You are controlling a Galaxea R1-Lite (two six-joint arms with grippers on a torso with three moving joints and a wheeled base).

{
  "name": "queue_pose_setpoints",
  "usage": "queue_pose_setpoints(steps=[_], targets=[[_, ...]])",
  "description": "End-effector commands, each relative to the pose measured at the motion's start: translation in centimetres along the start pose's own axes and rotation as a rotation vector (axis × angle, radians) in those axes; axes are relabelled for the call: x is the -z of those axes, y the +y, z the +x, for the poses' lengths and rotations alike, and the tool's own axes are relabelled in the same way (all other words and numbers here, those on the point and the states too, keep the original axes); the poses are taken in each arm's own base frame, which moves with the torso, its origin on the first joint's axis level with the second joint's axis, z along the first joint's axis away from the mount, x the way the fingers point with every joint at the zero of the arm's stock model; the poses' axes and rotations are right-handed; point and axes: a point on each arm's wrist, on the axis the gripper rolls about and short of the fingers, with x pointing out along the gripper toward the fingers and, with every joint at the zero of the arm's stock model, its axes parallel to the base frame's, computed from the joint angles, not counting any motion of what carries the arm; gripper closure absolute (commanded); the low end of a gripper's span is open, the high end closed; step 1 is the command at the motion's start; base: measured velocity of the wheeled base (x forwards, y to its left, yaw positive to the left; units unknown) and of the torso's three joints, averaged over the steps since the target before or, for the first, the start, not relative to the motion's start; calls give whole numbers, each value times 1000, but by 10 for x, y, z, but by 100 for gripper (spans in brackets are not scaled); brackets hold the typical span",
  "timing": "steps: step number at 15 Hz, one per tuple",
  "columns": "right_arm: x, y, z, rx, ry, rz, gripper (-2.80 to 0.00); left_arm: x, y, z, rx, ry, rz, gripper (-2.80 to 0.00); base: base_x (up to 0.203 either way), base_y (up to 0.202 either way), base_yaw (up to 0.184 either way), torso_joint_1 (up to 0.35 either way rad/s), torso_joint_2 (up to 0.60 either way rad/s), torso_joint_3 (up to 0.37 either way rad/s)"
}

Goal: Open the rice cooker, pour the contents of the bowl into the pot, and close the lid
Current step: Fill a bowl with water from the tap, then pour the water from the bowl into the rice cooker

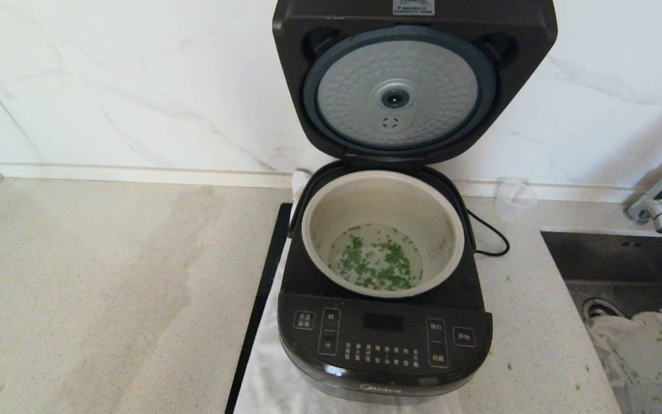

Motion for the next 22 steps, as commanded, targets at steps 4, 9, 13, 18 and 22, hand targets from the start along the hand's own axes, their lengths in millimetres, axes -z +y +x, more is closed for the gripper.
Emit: queue_pose_setpoints(steps=[4, 9, 13, 18, 22], targets=[[92, 79, -41, -45, 33, -278, 0, 0, 0, 0, 0, -1, 1, 0, 0, 0, 0, 0, 0, 0], [186, 141, -67, -70, 116, -567, 0, 0, 0, 0, 0, -1, 1, 0, 0, 0, 0, 0, 0, 0], [254, 166, -86, -118, 191, -755, 0, 0, 0, 0, 1, -1, 1, 0, 0, 0, 0, 0, 0, 0], [318, 190, -108, -195, 301, -894, 0, 0, 0, 0, 0, -1, 1, 0, 0, 0, 0, 0, 0, 0], [352, 208, -114, -249, 383, -982, 0, 0, 0, 0, 0, -1, 1, 0, 0, 0, 0, 0, 0, 0]])
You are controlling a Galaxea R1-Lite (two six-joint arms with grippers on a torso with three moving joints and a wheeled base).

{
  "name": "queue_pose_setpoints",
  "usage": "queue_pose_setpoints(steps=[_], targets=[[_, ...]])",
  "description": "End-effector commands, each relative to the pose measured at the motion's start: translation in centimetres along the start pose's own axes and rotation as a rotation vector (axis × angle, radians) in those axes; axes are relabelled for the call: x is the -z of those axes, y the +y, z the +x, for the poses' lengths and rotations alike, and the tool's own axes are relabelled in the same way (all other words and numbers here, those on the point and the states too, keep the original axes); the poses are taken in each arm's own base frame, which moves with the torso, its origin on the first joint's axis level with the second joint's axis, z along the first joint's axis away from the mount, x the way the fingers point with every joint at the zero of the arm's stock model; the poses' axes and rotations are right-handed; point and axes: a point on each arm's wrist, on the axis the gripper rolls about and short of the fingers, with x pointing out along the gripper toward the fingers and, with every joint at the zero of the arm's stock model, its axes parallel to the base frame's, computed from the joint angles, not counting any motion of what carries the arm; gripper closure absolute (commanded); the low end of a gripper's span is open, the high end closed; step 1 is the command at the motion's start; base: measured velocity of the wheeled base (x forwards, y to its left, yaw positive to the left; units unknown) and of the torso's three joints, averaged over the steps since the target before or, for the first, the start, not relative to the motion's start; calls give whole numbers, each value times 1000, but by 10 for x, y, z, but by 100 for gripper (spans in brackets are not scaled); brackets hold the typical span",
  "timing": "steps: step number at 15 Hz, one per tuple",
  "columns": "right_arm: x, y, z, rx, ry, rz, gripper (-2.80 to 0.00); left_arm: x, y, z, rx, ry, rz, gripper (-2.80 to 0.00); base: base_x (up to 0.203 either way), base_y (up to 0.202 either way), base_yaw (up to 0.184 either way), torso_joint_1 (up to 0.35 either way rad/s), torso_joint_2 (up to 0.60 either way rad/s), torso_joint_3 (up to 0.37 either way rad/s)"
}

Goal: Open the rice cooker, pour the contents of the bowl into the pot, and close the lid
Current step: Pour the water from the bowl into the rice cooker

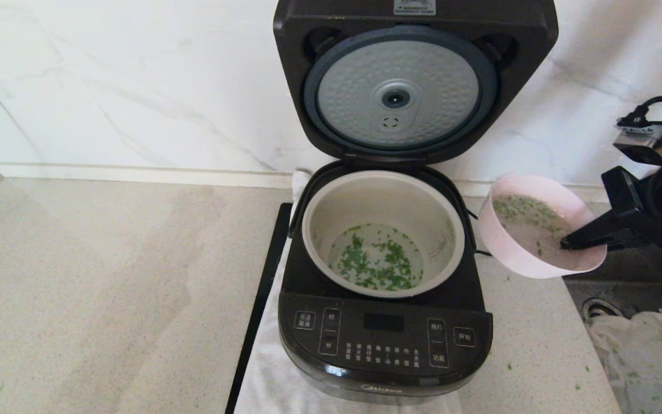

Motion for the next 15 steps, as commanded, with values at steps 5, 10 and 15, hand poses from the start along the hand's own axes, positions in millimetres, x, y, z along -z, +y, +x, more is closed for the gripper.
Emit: queue_pose_setpoints(steps=[5, 10, 15], targets=[[4, 59, 31, -18, 33, -115, 0, 0, 0, 0, 0, -1, 1, 0, 0, 0, 0, 0, 0, 0], [12, 86, 65, 6, 52, -168, 0, 0, 0, 0, -1, -1, 1, 0, 0, 0, 0, 0, 0, 0], [5, 98, 95, -23, 16, -156, 0, 0, 0, 0, -1, -1, -1, 0, 0, 0, 0, 0, 0, 0]])
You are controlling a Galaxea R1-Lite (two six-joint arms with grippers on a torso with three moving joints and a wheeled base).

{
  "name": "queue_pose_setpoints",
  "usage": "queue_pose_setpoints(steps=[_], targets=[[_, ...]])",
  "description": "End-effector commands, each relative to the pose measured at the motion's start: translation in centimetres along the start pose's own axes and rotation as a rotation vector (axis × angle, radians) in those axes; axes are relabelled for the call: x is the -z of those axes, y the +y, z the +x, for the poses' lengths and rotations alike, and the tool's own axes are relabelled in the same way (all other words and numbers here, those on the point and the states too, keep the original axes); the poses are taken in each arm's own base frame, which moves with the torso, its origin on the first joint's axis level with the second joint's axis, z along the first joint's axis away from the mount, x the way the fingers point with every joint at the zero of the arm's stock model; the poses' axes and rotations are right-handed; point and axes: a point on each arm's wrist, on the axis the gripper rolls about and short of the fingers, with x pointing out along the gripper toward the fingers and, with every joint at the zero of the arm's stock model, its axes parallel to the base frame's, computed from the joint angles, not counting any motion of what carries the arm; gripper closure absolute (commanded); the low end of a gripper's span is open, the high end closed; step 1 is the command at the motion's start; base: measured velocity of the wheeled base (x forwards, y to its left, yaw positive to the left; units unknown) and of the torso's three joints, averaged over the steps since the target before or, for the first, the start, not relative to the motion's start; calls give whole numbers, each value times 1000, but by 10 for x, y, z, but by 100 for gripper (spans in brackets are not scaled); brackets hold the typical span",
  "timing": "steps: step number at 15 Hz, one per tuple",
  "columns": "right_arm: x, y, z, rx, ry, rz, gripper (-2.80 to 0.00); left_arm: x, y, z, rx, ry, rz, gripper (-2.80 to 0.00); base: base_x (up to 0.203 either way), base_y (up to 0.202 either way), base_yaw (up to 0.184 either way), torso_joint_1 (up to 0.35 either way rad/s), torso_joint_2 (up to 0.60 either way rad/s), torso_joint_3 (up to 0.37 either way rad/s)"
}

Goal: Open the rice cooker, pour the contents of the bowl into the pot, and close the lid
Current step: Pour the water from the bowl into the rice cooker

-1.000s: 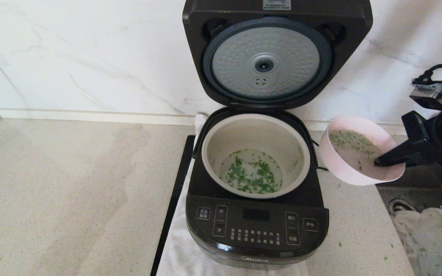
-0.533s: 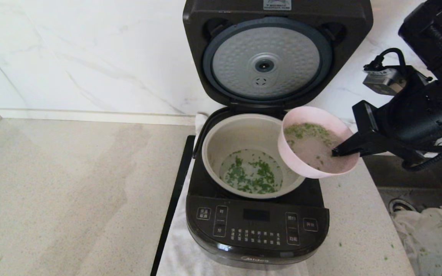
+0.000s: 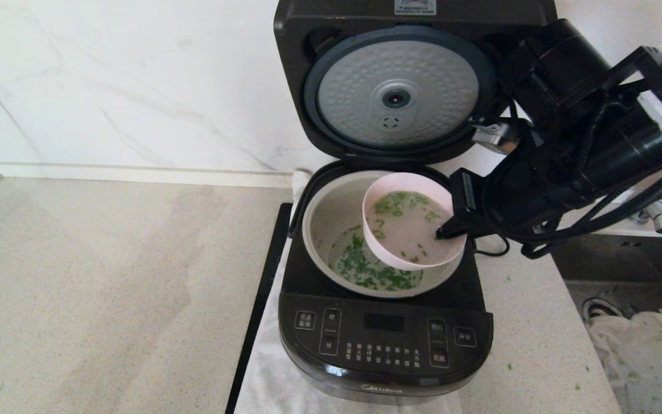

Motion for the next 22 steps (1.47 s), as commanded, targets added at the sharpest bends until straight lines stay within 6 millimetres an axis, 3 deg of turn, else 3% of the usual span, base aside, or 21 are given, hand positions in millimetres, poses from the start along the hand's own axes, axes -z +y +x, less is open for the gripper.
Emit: queue_pose_setpoints(steps=[1, 9, 17, 22], targets=[[-4, 2, 21, 13, -3, 1, 0, 0, 0, 0, 0, -1, 1, 0, 0, 0, 0, 0, 0, 0], [-3, 22, 61, 69, -117, -41, 0, 0, 0, 0, 0, -1, 1, 0, 0, 0, 0, 0, 0, 0], [-1, 34, 56, 159, -384, -53, 0, 0, 0, 0, 0, -1, 0, 0, 0, 0, 0, 0, 0, 0], [17, 30, 75, 186, -655, -177, 0, 0, 0, 0, -1, -1, 0, 0, 0, 0, 0, 0, 0, 0]])
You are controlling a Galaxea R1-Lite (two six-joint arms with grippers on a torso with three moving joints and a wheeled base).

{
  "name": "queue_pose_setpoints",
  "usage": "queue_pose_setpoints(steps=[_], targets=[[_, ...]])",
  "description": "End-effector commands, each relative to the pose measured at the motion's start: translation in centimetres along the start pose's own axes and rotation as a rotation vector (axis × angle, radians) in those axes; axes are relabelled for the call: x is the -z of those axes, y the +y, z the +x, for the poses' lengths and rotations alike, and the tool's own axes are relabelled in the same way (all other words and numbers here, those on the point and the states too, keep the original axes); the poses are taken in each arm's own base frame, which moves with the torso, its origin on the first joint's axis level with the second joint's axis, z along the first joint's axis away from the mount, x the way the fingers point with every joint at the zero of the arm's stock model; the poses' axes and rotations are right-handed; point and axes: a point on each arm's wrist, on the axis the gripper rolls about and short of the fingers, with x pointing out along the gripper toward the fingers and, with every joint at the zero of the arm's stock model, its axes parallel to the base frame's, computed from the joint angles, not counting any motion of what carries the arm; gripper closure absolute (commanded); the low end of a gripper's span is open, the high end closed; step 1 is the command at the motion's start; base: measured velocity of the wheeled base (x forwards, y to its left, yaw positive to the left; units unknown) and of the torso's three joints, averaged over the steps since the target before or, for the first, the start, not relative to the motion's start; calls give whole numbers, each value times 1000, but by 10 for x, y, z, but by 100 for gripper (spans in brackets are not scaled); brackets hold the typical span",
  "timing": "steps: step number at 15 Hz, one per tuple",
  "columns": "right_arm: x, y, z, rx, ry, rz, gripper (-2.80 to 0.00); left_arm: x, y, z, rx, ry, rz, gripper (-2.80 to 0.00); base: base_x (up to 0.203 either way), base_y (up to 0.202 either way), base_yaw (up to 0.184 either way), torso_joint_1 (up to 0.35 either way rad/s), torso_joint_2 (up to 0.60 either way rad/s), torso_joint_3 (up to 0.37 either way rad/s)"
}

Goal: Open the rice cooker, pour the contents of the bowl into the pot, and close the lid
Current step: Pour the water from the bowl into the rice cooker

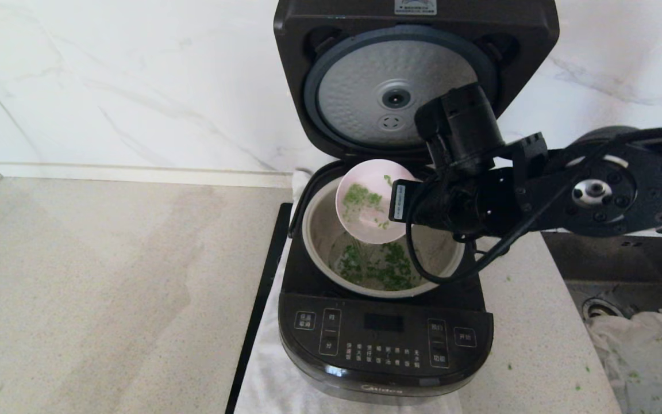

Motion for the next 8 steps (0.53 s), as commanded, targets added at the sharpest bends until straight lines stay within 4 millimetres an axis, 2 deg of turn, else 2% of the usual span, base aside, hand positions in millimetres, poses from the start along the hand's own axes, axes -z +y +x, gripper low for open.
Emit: queue_pose_setpoints(steps=[1, 6, 8], targets=[[7, 1, -6, -20, -181, -13, 0, 0, 0, 0, 0, -1, 1, 0, 0, 0, 0, 0, 0, 0], [10, -2, -11, 3, -579, -102, 0, 0, 0, 0, -1, -1, 1, 0, 0, 0, 0, 0, 0, 0], [13, -4, -12, 22, -679, -139, 0, 0, 0, 0, 0, -1, 0, 0, 0, 0, 0, 0, 0, 0]])
